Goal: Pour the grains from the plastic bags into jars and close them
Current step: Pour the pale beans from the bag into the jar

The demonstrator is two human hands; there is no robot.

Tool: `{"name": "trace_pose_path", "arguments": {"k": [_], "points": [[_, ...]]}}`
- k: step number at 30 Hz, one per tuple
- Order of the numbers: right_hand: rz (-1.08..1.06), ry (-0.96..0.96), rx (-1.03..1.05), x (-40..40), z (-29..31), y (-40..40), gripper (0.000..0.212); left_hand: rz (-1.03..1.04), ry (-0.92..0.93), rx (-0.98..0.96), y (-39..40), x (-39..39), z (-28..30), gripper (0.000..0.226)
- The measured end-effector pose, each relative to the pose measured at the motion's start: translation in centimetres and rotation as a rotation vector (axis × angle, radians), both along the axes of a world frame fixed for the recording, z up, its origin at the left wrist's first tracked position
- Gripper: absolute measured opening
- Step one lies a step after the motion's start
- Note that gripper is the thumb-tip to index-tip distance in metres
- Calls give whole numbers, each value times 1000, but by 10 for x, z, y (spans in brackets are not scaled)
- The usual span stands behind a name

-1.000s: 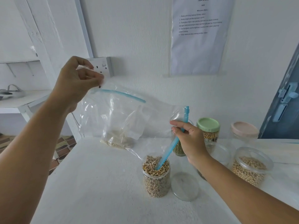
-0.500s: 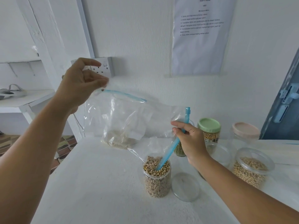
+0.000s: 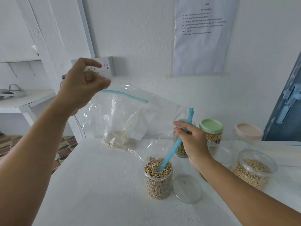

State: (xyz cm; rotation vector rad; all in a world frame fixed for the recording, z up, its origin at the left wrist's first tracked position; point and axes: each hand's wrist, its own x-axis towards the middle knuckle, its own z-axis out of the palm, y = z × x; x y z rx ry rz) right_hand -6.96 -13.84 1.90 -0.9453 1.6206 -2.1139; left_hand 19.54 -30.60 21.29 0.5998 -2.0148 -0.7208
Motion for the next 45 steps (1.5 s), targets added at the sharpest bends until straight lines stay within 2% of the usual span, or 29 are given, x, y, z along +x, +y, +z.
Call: {"name": "trace_pose_path", "arguments": {"k": [3, 7, 11, 16, 21, 24, 29, 35, 40, 43, 45], "points": [[7, 4, 2, 2, 1, -2, 33, -70, 13, 60, 1, -2, 2, 38], [-12, 9, 8, 0, 0, -1, 32, -161, -30, 153, -1, 0, 7, 38], [-16, 8, 10, -1, 0, 0, 29, -125, 46, 116, -2, 1, 7, 47], [-14, 31, 15, 2, 4, -1, 31, -24, 112, 43, -6, -2, 1, 46], [-28, 58, 28, 2, 4, -1, 35, -88, 36, 131, -6, -4, 7, 30], [-21, 64, 21, 3, 3, 0, 37, -78, -3, 121, -3, -5, 8, 32], [89, 92, 18, 12, 9, 5, 25, -102, 74, 94, 1, -12, 1, 35], [96, 160, 58, 9, 4, 8, 25, -30, 95, 64, -5, -7, -32, 37], [92, 153, 61, 10, 0, 7, 25, 137, -52, -20, 16, 9, -74, 38], [94, 150, 65, 12, 2, 8, 23, 180, -107, 72, 49, 14, -126, 22], [92, 163, 74, 13, 3, 7, 22, 130, -136, 281, 67, 14, -165, 17]]}}
